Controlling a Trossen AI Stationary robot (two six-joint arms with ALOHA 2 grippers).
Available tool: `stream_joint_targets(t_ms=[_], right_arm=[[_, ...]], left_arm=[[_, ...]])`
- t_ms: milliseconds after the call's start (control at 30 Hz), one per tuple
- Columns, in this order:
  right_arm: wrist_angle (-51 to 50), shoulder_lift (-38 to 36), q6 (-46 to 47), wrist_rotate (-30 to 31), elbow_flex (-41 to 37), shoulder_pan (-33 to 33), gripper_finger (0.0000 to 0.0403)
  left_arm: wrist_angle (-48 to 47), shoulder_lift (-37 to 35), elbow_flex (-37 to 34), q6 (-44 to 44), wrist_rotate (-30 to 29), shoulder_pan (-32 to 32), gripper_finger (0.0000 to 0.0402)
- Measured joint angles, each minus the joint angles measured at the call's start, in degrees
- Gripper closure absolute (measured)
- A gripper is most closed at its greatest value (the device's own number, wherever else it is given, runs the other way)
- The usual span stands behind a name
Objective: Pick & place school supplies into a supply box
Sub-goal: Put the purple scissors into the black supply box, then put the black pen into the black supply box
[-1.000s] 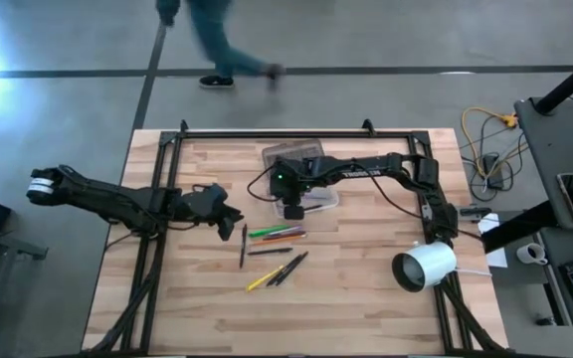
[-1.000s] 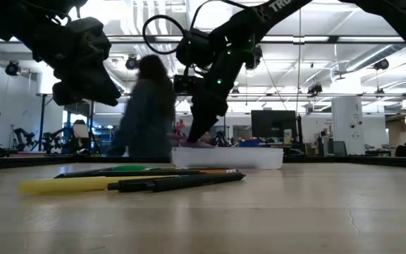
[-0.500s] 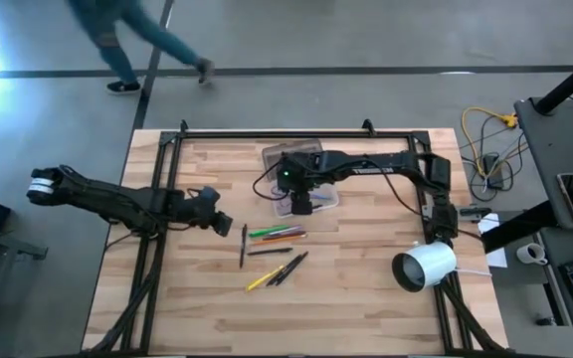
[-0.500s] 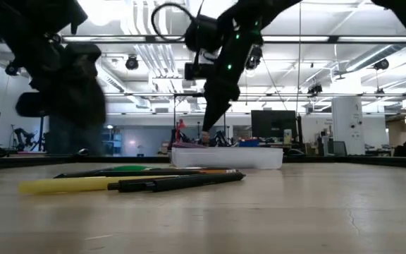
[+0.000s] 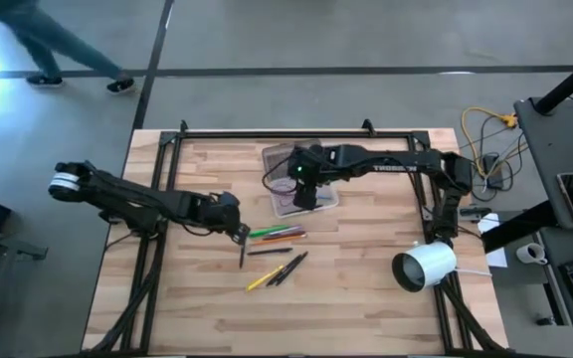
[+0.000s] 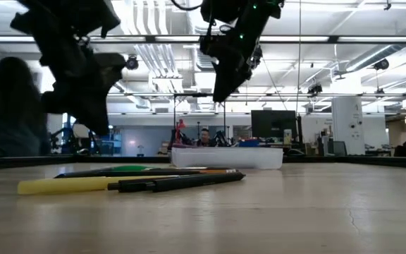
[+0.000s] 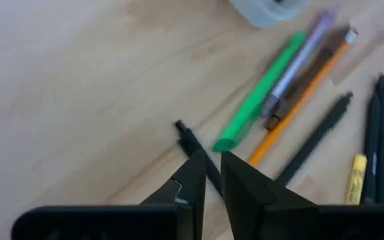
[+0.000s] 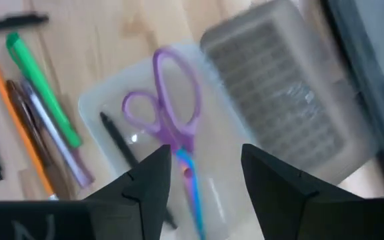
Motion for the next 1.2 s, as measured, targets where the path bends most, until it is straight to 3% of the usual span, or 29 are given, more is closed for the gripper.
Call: stream_joint_targets(t_ms=[233,433,633,867,1033,1200], right_arm=[[8.9,6.5,0.0,-0.6,-1.3,1.9,0.0227],[11.7,11.4,-4.6,2.2,-0.8,-1.1,0.0227],[11.0,13.8,-2.8,2.2,-1.4,-4.8,0.0227],[11.5,9.5,-5.9,2.4,-1.2,-4.7,0.0231],[10.5,1.0,-6.0,2.7,-1.4,-3.5,0.0234],[3.7,-5.0,-0.6,7.9,-2.1,-2.1,0.0234]], left_arm=[[-5.2,-0.8,5.1,6.5,0.0,0.0,0.0369],[-5.0,-4.4,3.0,-3.9,-0.2,-0.1,0.0369],[-4.6,-4.8,1.9,-7.9,-0.2,-0.8,0.0369],[-4.4,-4.5,1.8,-8.4,-1.3,-0.8,0.0369],[-4.2,-4.4,1.8,-10.7,-1.4,-1.1,0.0369],[-4.5,-0.5,1.9,-16.9,-2.6,-3.1,0.0379]])
